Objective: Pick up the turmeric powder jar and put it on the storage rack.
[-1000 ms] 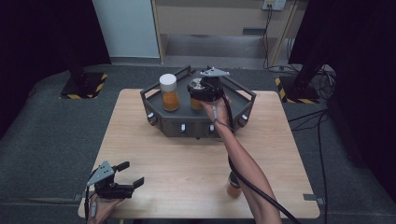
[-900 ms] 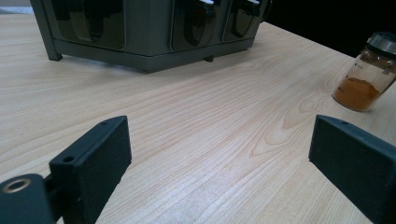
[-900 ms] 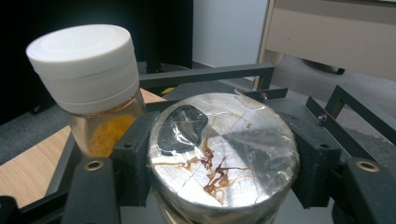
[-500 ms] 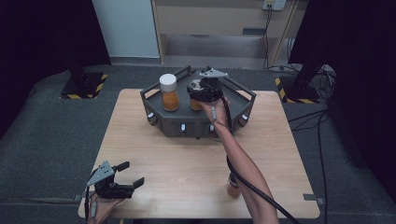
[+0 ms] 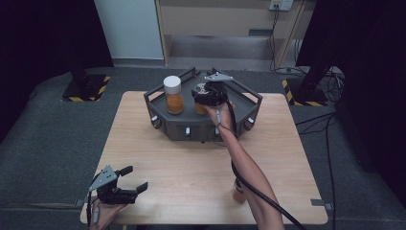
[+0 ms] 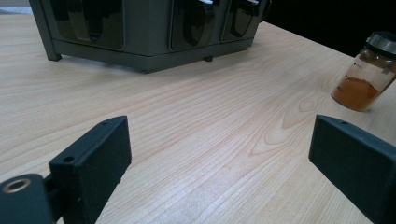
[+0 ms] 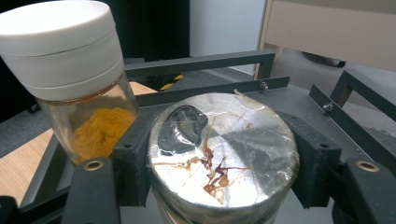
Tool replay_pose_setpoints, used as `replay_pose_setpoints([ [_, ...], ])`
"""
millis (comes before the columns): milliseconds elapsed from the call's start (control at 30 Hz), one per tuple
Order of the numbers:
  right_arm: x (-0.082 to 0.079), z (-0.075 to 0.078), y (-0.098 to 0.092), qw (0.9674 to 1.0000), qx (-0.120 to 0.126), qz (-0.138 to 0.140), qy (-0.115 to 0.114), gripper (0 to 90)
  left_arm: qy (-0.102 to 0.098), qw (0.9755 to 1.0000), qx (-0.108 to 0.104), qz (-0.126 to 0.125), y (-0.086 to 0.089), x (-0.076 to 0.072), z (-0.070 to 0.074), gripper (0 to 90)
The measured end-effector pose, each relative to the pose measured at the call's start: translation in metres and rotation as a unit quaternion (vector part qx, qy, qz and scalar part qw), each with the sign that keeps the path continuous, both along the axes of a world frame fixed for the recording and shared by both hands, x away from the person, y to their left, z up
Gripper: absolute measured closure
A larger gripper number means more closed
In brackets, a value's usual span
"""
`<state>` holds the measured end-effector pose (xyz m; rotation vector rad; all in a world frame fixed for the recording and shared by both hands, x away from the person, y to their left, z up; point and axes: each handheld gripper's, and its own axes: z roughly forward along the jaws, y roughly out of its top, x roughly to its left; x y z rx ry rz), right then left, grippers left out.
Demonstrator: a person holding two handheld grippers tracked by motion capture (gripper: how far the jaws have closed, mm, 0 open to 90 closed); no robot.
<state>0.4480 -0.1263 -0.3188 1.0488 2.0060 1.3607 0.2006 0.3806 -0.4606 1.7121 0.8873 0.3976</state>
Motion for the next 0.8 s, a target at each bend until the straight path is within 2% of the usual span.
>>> replay_pose_setpoints([
  [667, 0.0017, -0.0053, -0.0015, 1.0, 0.01, -0.001, 0.001, 33.9, 0.0, 1.0, 0.002, -0.001, 0.0, 0.0, 0.0004, 4.9],
  [800, 0.0016, -0.0046, -0.0025, 0.9998, 0.017, -0.003, 0.003, 28.5, -0.001, 1.0, 0.003, -0.001, -0.0003, -0.0001, 0.0004, 4.9],
])
